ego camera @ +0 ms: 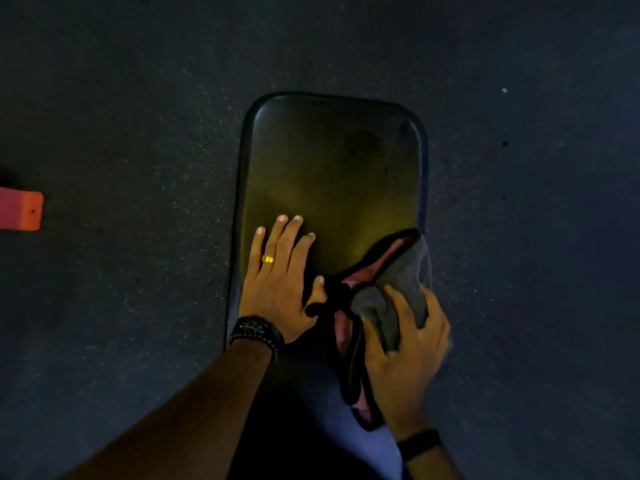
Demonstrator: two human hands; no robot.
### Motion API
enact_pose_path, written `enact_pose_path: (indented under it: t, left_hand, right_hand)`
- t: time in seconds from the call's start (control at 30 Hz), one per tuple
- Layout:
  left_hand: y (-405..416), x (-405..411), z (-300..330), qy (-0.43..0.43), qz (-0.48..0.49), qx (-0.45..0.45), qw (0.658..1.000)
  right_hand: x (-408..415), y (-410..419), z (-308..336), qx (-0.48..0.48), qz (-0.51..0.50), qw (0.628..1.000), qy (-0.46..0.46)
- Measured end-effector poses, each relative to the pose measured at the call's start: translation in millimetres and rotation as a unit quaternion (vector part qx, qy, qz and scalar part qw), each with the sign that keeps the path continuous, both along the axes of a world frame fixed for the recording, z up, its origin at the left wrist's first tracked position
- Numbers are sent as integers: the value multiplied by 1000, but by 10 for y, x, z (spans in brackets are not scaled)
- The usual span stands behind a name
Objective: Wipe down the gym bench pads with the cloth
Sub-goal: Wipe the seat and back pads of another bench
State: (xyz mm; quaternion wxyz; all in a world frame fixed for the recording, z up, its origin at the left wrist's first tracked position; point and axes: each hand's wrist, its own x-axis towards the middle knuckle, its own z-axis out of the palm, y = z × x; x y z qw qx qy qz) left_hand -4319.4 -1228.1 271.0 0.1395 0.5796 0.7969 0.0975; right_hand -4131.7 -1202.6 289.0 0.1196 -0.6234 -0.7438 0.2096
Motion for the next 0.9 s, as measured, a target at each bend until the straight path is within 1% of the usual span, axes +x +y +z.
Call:
enact_pose_path:
  t: [0.07, 0.1, 0.23, 0.3, 0.37, 0.4, 0.47, 0.53, 0.6, 0.67, 0.8, 0.83, 0.87, 0.9]
  left_hand:
    - [3, 0, -4, -7, 5, 8, 1000]
    - [0, -2, 0, -10, 7, 12, 1000]
    - [9, 4, 7, -7, 8, 5, 1000]
    - [18, 2, 9, -7, 10, -3, 1000]
    - [23, -2, 6, -5, 10, -10, 1000]
    - [20, 0, 7, -6, 10, -12, 1000]
    - [18, -1, 10, -7, 6, -10, 1000]
    - [18, -9, 4, -1, 2, -8, 1000]
    - [11, -10, -13, 1, 1, -5, 1000]
    - [7, -6, -14, 1, -1, -9, 1000]
    - [17, -1, -11, 1, -2, -23, 1000]
    - [16, -3, -11, 0, -3, -22, 1000]
    - [17, -3, -15, 0, -4, -21, 1000]
    - [19, -1, -16, 0, -4, -22, 1000]
  right_hand:
    - [-204, 425, -22, -3, -51, 998, 26]
    - [-368, 720, -43, 3, -60, 997, 41]
    - [-1004, 2064, -123, 2, -63, 996, 64]
    - [-1183, 2447, -132, -11, -57, 997, 58]
    - [-1175, 2412, -102, -19, -27, 998, 50]
    - [-1091, 2233, -77, -10, -2, 1000, 29]
    - [-828, 1626, -25, 15, 46, 998, -28]
    - [-581, 999, 22, 21, 109, 992, -61]
    - [-474, 799, 8, 24, 139, 988, -66]
    - [-613, 1069, -37, 39, 113, 990, -70]
    - [-1280, 1927, -61, 43, -30, 995, -82]
    - [-1452, 2146, -66, 41, -45, 995, -84]
    - [-1632, 2339, -67, 37, -33, 994, -98]
    - [-1827, 2487, -63, 26, 8, 993, -114]
